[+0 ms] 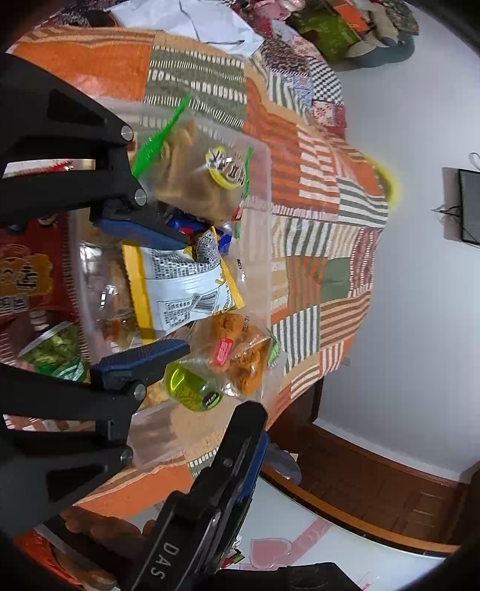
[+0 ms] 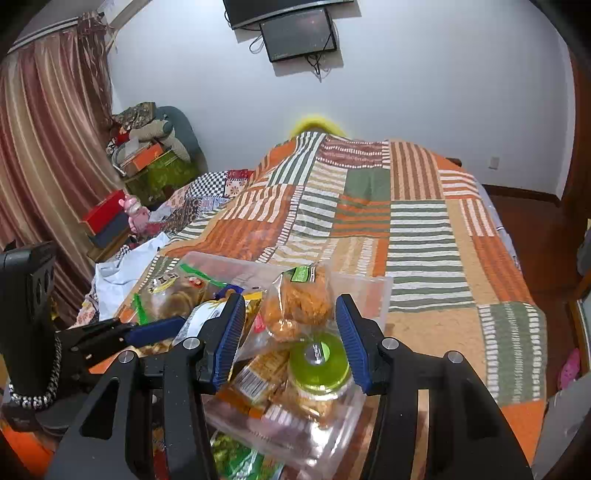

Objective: Organize snacks
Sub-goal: 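Open both tools to drop the two bags into the clear box, then grasp the red chip bag with the left tool while the right tool reaches for the green pea bag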

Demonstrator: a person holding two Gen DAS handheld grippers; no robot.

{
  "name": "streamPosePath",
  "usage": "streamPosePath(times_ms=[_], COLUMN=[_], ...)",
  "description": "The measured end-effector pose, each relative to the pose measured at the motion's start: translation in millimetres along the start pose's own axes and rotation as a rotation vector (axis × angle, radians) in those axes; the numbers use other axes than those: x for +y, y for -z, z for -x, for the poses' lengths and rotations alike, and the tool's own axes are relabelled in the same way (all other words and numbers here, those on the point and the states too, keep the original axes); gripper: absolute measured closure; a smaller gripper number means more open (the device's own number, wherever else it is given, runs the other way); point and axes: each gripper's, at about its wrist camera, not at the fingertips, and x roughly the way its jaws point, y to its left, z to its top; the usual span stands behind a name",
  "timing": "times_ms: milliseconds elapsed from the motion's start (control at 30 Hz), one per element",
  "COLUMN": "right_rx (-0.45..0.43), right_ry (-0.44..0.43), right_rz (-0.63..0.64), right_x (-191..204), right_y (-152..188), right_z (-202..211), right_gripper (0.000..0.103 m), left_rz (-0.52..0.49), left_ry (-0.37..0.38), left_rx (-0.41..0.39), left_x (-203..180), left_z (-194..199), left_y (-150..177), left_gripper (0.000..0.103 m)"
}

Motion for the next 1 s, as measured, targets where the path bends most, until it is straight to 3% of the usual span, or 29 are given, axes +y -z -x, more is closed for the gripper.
streamPosePath(times_ms=[433,467,533,767,1000], right_rx=[-0.03,-0.029,-0.028,-0.012,0.043], right_ry=[-0.014,-0.012,-0.012,-0.027,-0.034], right_rz=[0.049,0.052,0.055,0.022,-0.012], right_x=[26,28,32,32,27], right_y=[25,28,34,54,79], right_z=[42,44,47,50,42], right_gripper=[0.051,0.051,0.051,0.048,0.048], left_rz=[-0.043,-0.045,-0.047,-0.039,-0.048], left_ry=[-0.044,-0.046,-0.059,-0.072,-0.007], left_rx=[-0.023,-0.015,-0.003,0.05,0.151], left_x=[9,11,16,30,26], left_z=[53,55,59,59,38], left_y=[31,34,42,68,91], left_gripper=[0.053,0.051,0.038,0.031,0.021])
